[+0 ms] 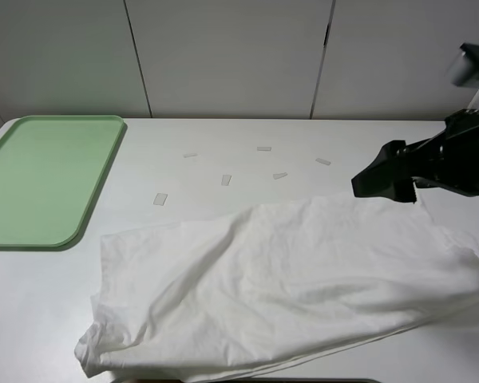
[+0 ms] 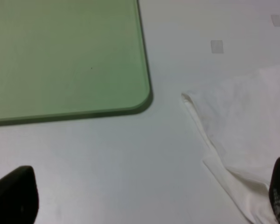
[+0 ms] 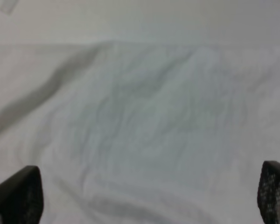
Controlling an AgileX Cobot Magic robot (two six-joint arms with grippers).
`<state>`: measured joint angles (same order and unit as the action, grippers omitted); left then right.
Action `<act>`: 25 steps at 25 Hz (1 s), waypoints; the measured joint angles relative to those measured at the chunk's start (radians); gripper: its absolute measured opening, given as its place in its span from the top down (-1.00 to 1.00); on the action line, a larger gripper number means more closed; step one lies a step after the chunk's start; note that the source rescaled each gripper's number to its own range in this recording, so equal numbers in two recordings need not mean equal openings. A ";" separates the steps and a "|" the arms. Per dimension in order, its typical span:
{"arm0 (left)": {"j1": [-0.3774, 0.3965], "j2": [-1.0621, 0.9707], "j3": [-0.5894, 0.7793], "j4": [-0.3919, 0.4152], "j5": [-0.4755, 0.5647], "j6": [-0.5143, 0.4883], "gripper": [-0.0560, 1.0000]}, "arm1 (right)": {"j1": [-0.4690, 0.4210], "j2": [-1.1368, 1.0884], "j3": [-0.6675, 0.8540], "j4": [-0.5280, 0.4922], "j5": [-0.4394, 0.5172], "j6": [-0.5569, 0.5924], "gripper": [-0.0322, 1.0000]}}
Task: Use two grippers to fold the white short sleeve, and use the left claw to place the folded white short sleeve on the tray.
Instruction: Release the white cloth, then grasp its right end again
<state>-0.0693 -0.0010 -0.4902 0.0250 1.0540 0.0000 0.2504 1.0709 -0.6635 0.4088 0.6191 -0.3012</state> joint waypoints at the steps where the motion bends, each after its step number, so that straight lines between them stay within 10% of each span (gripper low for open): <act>1: 0.000 0.000 0.000 0.000 0.000 0.000 -1.00 | 0.000 0.026 0.000 0.000 0.000 -0.008 -1.00; 11: 0.000 0.000 0.000 0.000 0.000 0.000 -1.00 | 0.000 0.283 -0.028 0.174 -0.035 -0.252 -1.00; 25: 0.000 0.000 0.000 0.000 0.000 0.000 -1.00 | -0.232 0.556 -0.333 0.126 0.271 -0.400 -1.00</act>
<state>-0.0693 -0.0010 -0.4902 0.0250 1.0540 0.0000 0.0183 1.6266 -0.9964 0.5349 0.8897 -0.7016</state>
